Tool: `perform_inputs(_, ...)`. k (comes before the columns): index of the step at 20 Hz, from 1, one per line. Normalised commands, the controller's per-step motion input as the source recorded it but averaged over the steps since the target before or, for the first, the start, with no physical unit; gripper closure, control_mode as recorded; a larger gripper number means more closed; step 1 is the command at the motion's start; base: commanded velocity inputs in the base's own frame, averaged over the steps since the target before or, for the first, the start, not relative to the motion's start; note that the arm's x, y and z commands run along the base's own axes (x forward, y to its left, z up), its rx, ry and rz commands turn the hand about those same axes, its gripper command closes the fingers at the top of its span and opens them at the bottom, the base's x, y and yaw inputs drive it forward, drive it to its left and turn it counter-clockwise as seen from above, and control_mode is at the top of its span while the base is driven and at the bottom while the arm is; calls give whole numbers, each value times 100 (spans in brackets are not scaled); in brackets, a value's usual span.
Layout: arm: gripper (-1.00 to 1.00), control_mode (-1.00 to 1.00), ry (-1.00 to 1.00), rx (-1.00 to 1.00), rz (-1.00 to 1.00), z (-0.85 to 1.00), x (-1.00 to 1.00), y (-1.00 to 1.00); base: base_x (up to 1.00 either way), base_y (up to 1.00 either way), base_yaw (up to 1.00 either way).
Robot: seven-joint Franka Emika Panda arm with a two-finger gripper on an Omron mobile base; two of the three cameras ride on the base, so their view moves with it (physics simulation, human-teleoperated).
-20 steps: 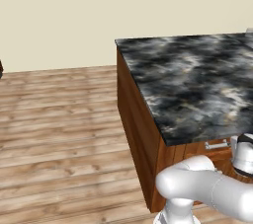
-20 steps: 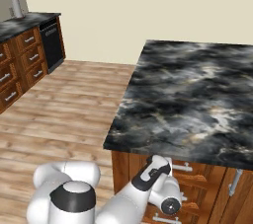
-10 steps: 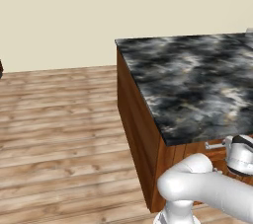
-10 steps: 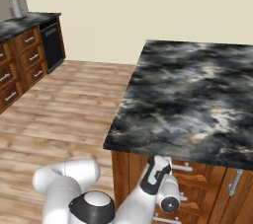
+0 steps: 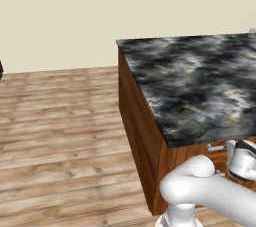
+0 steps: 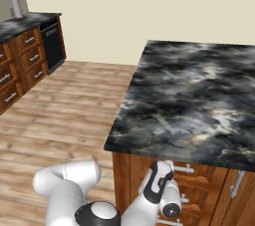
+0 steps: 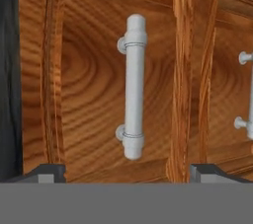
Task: Take the tongs from the drawer on the right and place them on the dining counter next to the tray containing the kebab skewer.
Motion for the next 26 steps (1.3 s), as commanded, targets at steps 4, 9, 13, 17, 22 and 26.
perform_inputs(4, -100, -100, -2, 2, 0, -13, 5, -7, 0, 0, 0)
perform_inputs(9, -100, -100, -1, 0, 0, -11, 15, -17, 0, 0, 0)
perform_inputs(13, -100, -100, 0, 0, 0, -3, 13, -9, 0, 0, 0)
perform_inputs(17, -100, -100, -3, 0, 0, -11, 18, -8, 0, 0, 0)
perform_inputs(22, -100, -100, -6, 0, 0, -21, 21, -12, 0, 0, 0)
perform_inputs(26, -100, -100, -6, 0, -1, -20, 19, -15, 0, 0, 0)
